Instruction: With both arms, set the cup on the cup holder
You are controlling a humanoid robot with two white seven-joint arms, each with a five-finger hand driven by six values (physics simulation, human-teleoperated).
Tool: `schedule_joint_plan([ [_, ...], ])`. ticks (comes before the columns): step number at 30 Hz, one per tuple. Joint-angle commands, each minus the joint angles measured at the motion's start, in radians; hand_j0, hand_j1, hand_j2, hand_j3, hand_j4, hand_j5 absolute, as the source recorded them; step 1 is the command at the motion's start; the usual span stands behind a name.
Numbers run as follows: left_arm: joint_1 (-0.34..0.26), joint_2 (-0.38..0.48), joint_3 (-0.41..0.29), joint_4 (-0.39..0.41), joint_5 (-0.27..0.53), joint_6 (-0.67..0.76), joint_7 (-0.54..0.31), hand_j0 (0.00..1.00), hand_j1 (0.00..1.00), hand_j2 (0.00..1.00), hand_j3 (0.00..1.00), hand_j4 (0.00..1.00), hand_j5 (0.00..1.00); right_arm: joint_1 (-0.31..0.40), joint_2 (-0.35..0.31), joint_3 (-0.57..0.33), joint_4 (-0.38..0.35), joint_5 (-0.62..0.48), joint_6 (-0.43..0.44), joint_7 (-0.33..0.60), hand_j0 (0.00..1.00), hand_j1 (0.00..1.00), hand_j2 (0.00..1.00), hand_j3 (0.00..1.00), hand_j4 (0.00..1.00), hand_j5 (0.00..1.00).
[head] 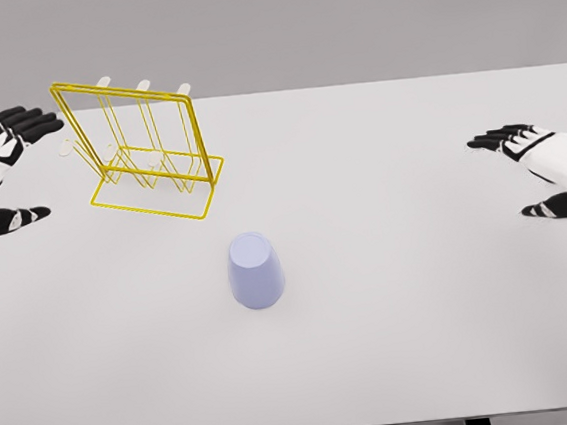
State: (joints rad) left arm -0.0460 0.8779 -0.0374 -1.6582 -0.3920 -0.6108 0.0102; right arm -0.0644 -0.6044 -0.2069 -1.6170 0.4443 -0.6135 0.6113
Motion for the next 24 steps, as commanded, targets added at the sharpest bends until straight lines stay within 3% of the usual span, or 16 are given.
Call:
schedule_joint_plan([
  [1,0.002,0.018,-0.001,-0.002,-0.063,0.0,-0.001,1.0,1.0,1.0,1.0,1.0,1.0,0.0,0.0,0.027,-0.017,-0.007,0.003,0.0,1.0,1.0,1.0,1.0,1.0,1.0],
  [4,-0.029,0.02,-0.021,-0.002,-0.185,0.0,-0.001,1.0,1.0,1.0,1.0,1.0,1.0,0.008,0.009,0.073,-0.093,-0.007,0.003,0.0,1.0,1.0,1.0,1.0,1.0,1.0],
  [6,-0.067,0.023,-0.081,-0.002,-0.231,0.0,-0.021,1.0,1.0,1.0,1.0,1.0,1.0,0.038,0.011,0.067,-0.123,-0.004,0.003,0.0,1.0,1.0,1.0,1.0,1.0,1.0],
  [9,-0.126,0.047,-0.18,0.003,-0.231,0.0,-0.182,1.0,1.0,1.0,1.0,1.0,1.0,0.044,0.012,0.063,-0.133,-0.006,0.003,0.0,1.0,1.0,1.0,1.0,1.0,1.0],
  [12,-0.169,0.082,-0.209,0.003,-0.179,0.0,-0.338,1.0,1.0,1.0,1.0,1.0,1.0,0.06,0.011,0.06,-0.136,-0.007,0.003,0.0,1.0,1.0,1.0,1.0,1.0,1.0],
  [13,-0.231,0.098,-0.275,0.003,-0.16,0.0,-0.348,1.0,1.0,1.0,1.0,1.0,1.0,0.06,0.009,0.061,-0.136,-0.007,0.003,0.0,1.0,1.0,1.0,1.0,1.0,1.0],
  [15,-0.386,0.148,-0.481,-0.009,-0.061,0.0,-0.363,1.0,1.0,1.0,1.0,1.0,1.0,0.061,0.008,0.063,-0.136,-0.007,0.003,0.0,1.0,1.0,1.0,1.0,1.0,1.0],
  [16,-0.466,0.171,-0.577,-0.037,0.002,0.0,-0.41,1.0,1.0,1.0,1.0,1.0,1.0,0.063,0.011,0.067,-0.138,-0.007,0.003,0.0,1.0,1.0,1.0,1.0,1.0,1.0],
  [18,-0.58,0.216,-0.691,-0.095,0.113,0.0,-0.469,1.0,1.0,1.0,1.0,1.0,1.0,0.066,0.011,0.07,-0.138,-0.007,0.003,0.0,1.0,1.0,1.0,1.0,1.0,1.0],
  [20,-0.624,0.214,-0.708,-0.106,0.151,0.0,-0.469,1.0,1.0,1.0,1.0,1.0,1.0,0.066,0.011,0.07,-0.138,-0.009,0.003,0.0,1.0,1.0,1.0,1.0,1.0,1.0],
  [24,-0.65,0.161,-0.731,-0.106,0.167,0.0,-0.519,1.0,1.0,1.0,1.0,1.0,1.0,0.074,0.008,0.07,-0.138,-0.009,0.003,0.0,1.0,1.0,1.0,1.0,1.0,1.0],
])
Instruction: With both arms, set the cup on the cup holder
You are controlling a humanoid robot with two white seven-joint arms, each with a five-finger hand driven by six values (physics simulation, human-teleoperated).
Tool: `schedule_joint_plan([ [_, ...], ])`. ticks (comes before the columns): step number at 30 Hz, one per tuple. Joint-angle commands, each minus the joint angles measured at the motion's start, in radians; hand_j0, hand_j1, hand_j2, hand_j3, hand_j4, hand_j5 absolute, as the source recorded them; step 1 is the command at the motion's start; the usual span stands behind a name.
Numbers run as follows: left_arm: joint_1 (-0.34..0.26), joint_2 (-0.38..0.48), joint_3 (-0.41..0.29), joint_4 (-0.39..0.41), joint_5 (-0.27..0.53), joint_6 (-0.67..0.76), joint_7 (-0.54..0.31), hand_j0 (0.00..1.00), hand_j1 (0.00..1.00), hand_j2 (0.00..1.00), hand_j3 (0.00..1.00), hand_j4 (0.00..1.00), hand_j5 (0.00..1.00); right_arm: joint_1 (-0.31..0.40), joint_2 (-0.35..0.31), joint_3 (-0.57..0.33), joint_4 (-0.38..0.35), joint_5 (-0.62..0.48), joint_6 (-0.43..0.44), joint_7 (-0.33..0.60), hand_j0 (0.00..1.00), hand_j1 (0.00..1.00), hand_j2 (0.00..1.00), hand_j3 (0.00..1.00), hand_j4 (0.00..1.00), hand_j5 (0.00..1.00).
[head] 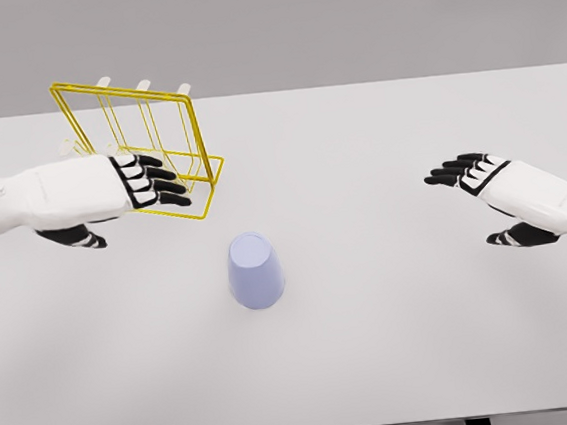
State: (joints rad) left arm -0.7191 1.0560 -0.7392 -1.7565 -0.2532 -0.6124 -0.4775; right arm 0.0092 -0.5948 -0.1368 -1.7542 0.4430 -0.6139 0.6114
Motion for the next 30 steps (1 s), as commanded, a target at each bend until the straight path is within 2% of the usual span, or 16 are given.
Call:
schedule_joint_plan([
  [1,-0.014,-0.019,-0.066,-0.006,0.032,0.002,-0.064,1.0,1.0,1.0,1.0,1.0,1.0,0.0,-0.002,0.0,-0.001,-0.007,0.003,-0.001,1.0,1.0,1.0,1.0,1.0,1.0],
  [2,-0.062,-0.021,-0.118,-0.006,0.051,0.002,-0.076,1.0,1.0,1.0,1.0,1.0,1.0,0.0,-0.003,0.0,-0.001,-0.007,0.003,-0.001,1.0,1.0,1.0,1.0,1.0,1.0],
  [4,-0.206,-0.025,-0.276,-0.006,0.104,0.002,-0.082,1.0,1.0,1.0,1.0,1.0,1.0,0.002,-0.008,0.0,-0.001,-0.007,0.003,-0.001,1.0,1.0,1.0,1.0,1.0,1.0],
  [5,-0.279,-0.045,-0.357,-0.006,0.127,0.002,-0.082,1.0,1.0,1.0,1.0,1.0,1.0,0.002,-0.008,0.0,-0.001,-0.007,0.003,-0.001,1.0,1.0,1.0,1.0,1.0,1.0],
  [6,-0.327,-0.065,-0.413,-0.005,0.143,0.002,-0.082,1.0,1.0,1.0,1.0,1.0,1.0,0.002,-0.007,0.0,-0.001,-0.007,0.003,-0.001,1.0,1.0,1.0,1.0,1.0,1.0],
  [7,-0.417,-0.106,-0.515,-0.003,0.17,0.002,-0.082,1.0,1.0,1.0,1.0,1.0,1.0,0.002,-0.01,0.0,-0.001,-0.007,0.003,-0.001,1.0,1.0,1.0,1.0,1.0,1.0],
  [9,-0.514,-0.156,-0.632,0.0,0.215,0.002,-0.082,1.0,1.0,1.0,1.0,1.0,1.0,0.005,-0.011,-0.001,-0.001,-0.007,0.003,-0.001,1.0,1.0,1.0,1.0,1.0,1.0],
  [10,-0.536,-0.172,-0.657,0.002,0.218,0.002,-0.081,1.0,1.0,1.0,1.0,1.0,1.0,0.005,-0.011,-0.001,-0.001,-0.007,0.003,-0.001,1.0,1.0,1.0,1.0,1.0,1.0],
  [13,-0.54,-0.206,-0.671,0.003,0.221,0.002,-0.079,1.0,1.0,1.0,1.0,1.0,1.0,0.005,-0.01,0.0,-0.001,-0.007,0.003,-0.001,1.0,1.0,1.0,1.0,1.0,1.0],
  [22,-0.594,-0.215,-0.674,0.009,0.269,0.002,-0.079,1.0,1.0,1.0,1.0,1.0,1.0,0.006,-0.01,-0.01,-0.001,-0.006,0.003,-0.001,1.0,1.0,1.0,1.0,1.0,1.0],
  [24,-0.594,-0.225,-0.678,0.025,0.273,0.002,-0.079,1.0,1.0,1.0,1.0,1.0,1.0,0.009,-0.008,-0.006,-0.001,-0.007,0.003,-0.001,1.0,1.0,1.0,1.0,1.0,1.0],
  [28,-0.594,-0.283,-0.68,0.121,0.293,0.002,-0.079,1.0,1.0,1.0,1.0,1.0,1.0,0.012,-0.006,-0.001,-0.001,-0.007,0.003,-0.001,1.0,1.0,1.0,1.0,1.0,1.0],
  [30,-0.591,-0.288,-0.678,0.135,0.305,0.002,-0.078,1.0,1.0,1.0,1.0,1.0,1.0,0.012,-0.01,-0.001,-0.001,-0.006,0.003,-0.001,1.0,1.0,1.0,1.0,1.0,1.0],
])
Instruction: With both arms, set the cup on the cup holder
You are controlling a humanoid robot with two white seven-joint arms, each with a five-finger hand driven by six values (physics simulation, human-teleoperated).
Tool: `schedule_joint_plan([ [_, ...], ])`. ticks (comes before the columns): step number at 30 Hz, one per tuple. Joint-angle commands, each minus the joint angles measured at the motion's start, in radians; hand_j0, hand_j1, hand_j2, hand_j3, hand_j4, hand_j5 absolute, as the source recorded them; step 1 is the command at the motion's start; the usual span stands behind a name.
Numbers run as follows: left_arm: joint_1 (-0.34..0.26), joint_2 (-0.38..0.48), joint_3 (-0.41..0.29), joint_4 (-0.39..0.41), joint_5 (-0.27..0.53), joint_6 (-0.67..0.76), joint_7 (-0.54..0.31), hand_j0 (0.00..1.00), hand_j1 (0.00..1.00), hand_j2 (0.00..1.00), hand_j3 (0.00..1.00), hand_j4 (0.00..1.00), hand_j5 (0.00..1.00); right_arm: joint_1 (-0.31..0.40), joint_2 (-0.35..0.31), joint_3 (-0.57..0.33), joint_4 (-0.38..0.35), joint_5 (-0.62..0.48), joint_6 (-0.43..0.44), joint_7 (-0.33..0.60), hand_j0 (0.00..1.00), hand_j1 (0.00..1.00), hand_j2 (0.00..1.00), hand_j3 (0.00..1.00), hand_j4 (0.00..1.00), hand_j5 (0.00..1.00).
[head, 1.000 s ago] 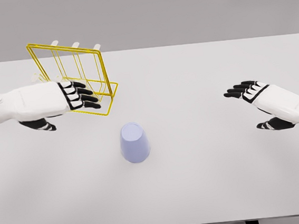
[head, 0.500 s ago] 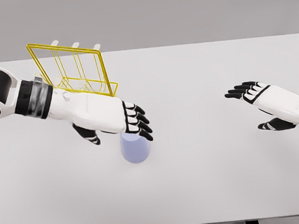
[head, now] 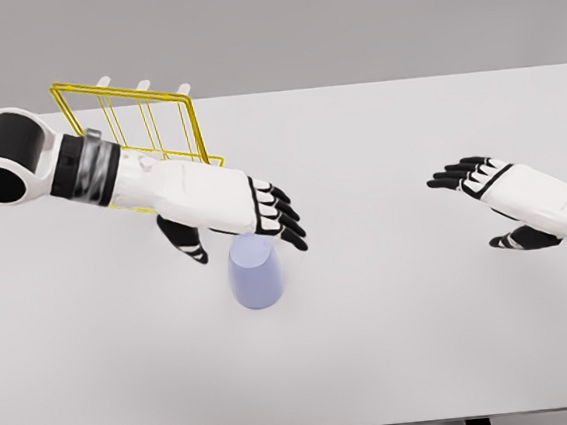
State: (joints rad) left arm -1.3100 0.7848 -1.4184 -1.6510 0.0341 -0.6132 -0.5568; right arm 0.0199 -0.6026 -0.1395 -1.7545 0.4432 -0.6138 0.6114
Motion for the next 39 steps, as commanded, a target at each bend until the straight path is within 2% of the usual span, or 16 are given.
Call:
schedule_joint_plan([
  [1,0.0,-0.015,0.001,0.03,0.021,0.002,0.0,1.0,1.0,1.0,1.0,1.0,1.0,0.002,0.0,0.001,0.0,-0.006,0.003,-0.001,1.0,1.0,1.0,1.0,1.0,1.0],
  [3,0.008,-0.016,-0.001,0.036,0.021,0.002,0.0,1.0,1.0,1.0,1.0,1.0,1.0,0.0,0.0,0.003,0.0,-0.008,0.003,-0.001,1.0,1.0,1.0,1.0,1.0,1.0],
  [7,0.014,-0.027,-0.047,0.056,0.038,0.002,0.005,1.0,1.0,1.0,1.0,1.0,1.0,0.0,-0.002,0.003,0.0,-0.006,0.003,-0.001,1.0,1.0,1.0,1.0,1.0,1.0],
  [9,0.04,-0.029,-0.047,0.072,0.036,0.002,0.008,1.0,1.0,1.0,1.0,1.0,1.0,0.0,-0.002,0.003,0.0,-0.006,0.003,-0.001,1.0,1.0,1.0,1.0,1.0,1.0],
  [23,0.051,-0.085,-0.07,0.14,0.021,0.002,0.008,1.0,1.0,1.0,1.0,1.0,1.0,0.0,0.0,0.003,0.0,-0.008,0.003,-0.001,1.0,1.0,1.0,1.0,1.0,1.0],
  [26,0.06,-0.104,-0.068,0.163,-0.006,0.002,0.009,1.0,1.0,1.0,1.0,1.0,1.0,0.0,0.0,0.003,0.0,-0.008,0.003,-0.001,1.0,1.0,1.0,1.0,1.0,1.0],
  [33,0.061,-0.104,-0.068,0.155,-0.098,0.002,0.009,1.0,1.0,1.0,1.0,1.0,1.0,0.0,0.0,0.003,0.0,-0.006,0.003,-0.001,1.0,1.0,1.0,1.0,1.0,1.0],
  [39,0.051,-0.091,-0.059,0.085,-0.095,0.002,0.009,1.0,1.0,1.0,1.0,1.0,1.0,0.0,0.0,0.006,0.0,-0.008,0.003,-0.001,1.0,1.0,1.0,1.0,1.0,1.0],
])
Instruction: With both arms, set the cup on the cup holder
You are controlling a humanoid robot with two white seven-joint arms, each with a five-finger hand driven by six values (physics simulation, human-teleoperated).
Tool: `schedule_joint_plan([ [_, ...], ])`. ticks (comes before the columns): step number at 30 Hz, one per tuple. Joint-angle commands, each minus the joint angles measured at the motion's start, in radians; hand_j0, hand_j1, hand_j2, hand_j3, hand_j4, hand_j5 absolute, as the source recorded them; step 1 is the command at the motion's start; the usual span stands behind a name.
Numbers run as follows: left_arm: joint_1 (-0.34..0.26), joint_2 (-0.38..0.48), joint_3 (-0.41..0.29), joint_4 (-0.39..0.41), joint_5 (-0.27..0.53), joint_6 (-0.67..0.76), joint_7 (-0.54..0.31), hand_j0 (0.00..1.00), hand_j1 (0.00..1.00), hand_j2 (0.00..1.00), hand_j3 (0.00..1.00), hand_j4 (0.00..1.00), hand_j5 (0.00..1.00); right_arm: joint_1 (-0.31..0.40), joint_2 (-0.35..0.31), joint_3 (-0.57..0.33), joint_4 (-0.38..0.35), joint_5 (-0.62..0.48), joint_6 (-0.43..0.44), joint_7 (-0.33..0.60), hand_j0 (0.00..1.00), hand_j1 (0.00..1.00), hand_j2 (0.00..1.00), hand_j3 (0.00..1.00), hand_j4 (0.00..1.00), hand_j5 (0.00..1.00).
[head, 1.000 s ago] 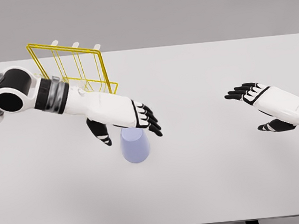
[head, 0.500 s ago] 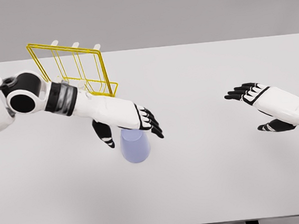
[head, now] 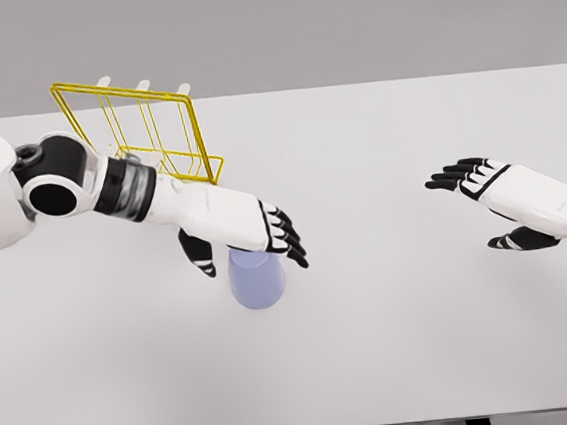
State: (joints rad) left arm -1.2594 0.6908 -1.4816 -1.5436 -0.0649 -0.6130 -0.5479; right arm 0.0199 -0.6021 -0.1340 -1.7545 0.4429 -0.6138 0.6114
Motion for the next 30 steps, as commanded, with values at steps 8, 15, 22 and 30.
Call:
schedule_joint_plan([
  [8,-0.002,0.013,0.004,-0.041,-0.029,0.002,0.002,1.0,1.0,1.0,1.0,1.0,1.0,0.0,-0.004,-0.001,0.0,-0.006,0.003,-0.001,1.0,1.0,1.0,1.0,1.0,1.0],
  [15,0.002,0.013,0.007,-0.041,-0.073,0.002,0.002,1.0,1.0,1.0,1.0,1.0,1.0,0.002,-0.005,-0.006,0.0,-0.006,0.003,-0.001,1.0,1.0,1.0,1.0,1.0,1.0],
  [22,0.002,0.012,0.009,-0.043,-0.101,0.002,0.002,0.88,0.88,0.88,0.88,0.88,0.88,0.002,-0.012,-0.007,0.0,-0.006,0.003,-0.001,1.0,1.0,1.0,1.0,1.0,1.0],
  [30,0.002,0.013,0.009,-0.043,-0.108,0.002,0.002,0.7,0.7,0.7,0.7,0.7,0.7,0.002,-0.012,-0.01,0.0,-0.006,0.003,-0.001,1.0,1.0,1.0,1.0,1.0,1.0],
])
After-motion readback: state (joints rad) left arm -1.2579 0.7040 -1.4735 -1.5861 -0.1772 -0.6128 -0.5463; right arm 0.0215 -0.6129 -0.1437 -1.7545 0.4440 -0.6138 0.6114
